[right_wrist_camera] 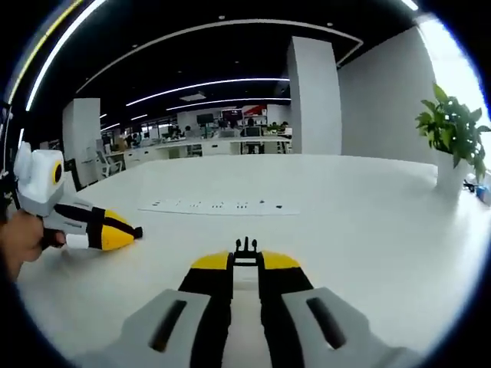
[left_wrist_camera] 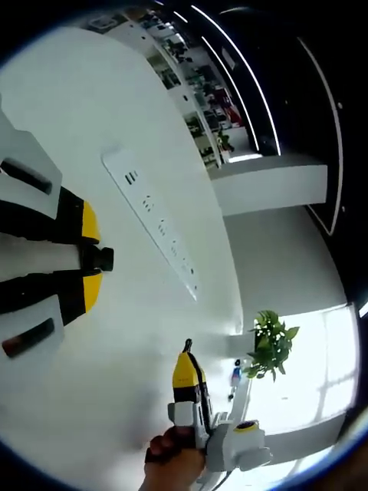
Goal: Snap the two parts of the plastic buckle together until the buckle closes and remains connected.
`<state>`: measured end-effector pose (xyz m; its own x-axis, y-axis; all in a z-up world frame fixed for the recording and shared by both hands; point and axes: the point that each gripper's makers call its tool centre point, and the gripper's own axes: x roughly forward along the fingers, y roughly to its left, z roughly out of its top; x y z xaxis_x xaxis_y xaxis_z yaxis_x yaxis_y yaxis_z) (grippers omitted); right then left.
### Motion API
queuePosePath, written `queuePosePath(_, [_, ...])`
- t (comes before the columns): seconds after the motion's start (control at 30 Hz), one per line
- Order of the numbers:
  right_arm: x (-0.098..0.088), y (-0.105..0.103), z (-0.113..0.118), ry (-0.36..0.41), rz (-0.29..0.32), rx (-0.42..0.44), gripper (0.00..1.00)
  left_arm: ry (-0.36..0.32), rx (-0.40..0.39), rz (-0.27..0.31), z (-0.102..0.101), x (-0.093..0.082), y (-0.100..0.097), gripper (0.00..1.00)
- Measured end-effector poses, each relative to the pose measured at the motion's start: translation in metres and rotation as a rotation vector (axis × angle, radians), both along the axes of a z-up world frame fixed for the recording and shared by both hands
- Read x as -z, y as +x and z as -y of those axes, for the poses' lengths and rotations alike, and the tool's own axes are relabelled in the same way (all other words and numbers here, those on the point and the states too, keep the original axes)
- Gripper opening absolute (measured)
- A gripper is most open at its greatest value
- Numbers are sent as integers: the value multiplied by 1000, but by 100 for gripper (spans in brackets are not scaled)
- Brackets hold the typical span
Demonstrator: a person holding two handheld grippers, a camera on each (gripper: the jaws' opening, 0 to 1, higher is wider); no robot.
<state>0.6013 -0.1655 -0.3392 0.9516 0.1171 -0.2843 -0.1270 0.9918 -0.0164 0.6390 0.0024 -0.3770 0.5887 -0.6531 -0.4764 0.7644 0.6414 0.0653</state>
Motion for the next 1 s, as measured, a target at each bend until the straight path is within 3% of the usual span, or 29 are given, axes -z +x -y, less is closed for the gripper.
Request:
queuePosePath(0.13, [-8,9,4,-89,10,-80,11,-30,5,-19,-2,1,-1,11])
queuePosePath(0.27, [-2,16,10,-146,-36,-152,11,-35,7,-28,-4,1,-3,11])
queuePosePath(0.3, [2,14,8,-139,-65,-180,11,-35,9,-31,-4,1,-3,11])
queuePosePath(0.4, [-2,11,6,-161,-43,-206,11,-42,30,-38,1,2,-6,11])
queuePosePath(0.47, [3,10,-2,-107,-75,-268,11,-35,28,-32,2,1,-8,11])
queuePosePath(0.67, [11,10,-4,-146,-98,-367,11,19,32,-8,5,-5,-19,11])
queuePosePath(0.87, [12,18,-9,-139,-84,-438,10,-15,77,-5,12,-19,-30,11])
queuePosePath(1.0, [14,16,-16,-188,-96,-515,10,-25,125,-10,16,-20,-34,11])
